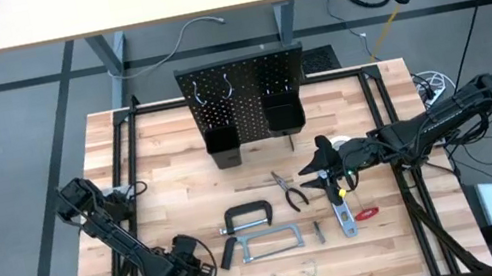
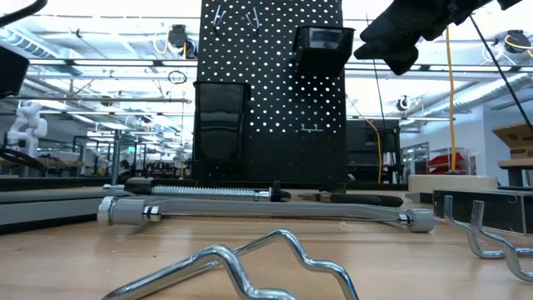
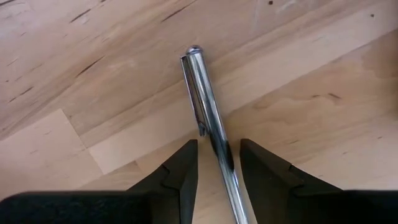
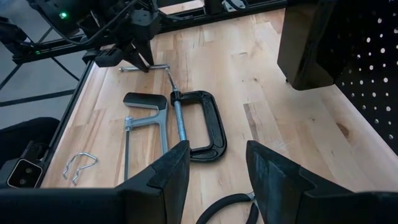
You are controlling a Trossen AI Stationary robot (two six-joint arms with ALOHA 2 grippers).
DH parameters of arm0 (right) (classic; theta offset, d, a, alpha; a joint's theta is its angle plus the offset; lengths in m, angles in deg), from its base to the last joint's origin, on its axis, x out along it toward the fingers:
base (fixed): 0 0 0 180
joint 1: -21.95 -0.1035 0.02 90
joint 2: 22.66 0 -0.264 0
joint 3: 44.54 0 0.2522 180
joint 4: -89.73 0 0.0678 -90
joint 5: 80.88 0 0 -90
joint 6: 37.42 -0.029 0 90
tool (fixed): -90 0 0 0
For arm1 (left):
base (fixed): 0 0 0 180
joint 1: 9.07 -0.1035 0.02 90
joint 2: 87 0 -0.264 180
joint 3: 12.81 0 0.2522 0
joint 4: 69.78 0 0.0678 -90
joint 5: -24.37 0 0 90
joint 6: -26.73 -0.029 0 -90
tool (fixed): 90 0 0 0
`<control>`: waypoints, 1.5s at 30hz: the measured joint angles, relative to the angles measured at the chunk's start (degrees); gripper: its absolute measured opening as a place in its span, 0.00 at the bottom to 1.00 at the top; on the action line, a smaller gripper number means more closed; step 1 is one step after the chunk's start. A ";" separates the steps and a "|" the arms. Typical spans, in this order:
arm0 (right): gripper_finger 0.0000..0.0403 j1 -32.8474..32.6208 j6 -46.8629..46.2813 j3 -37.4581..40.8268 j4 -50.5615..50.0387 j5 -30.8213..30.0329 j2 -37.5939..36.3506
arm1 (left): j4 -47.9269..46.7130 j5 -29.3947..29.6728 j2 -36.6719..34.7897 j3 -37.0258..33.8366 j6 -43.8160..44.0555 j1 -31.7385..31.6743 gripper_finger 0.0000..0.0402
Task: Hang tools onto peg board
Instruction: Put the silver pen into the bottom black bin on the peg board
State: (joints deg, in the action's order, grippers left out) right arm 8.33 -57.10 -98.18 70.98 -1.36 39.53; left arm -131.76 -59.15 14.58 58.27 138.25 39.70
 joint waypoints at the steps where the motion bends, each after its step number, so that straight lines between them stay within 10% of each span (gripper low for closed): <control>1: 0.38 0.00 0.00 0.00 0.00 0.00 0.00 | 0.07 0.00 0.00 -0.01 -0.56 0.00 0.30; 13: 0.38 0.00 0.00 0.00 0.00 0.00 0.00 | 0.56 -0.08 0.04 -0.07 -4.16 -0.02 0.03; 22: 0.38 0.00 0.16 0.00 -0.01 0.00 0.00 | -1.63 0.24 -1.12 0.60 -5.55 -0.01 0.03; 45: 0.38 0.01 0.42 0.02 0.17 -0.21 0.00 | -8.25 27.26 -18.47 5.72 -19.51 -6.08 0.03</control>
State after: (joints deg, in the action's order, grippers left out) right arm 8.34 -56.69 -98.15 71.15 -1.57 39.53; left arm -140.01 -31.89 -3.89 63.99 118.74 33.62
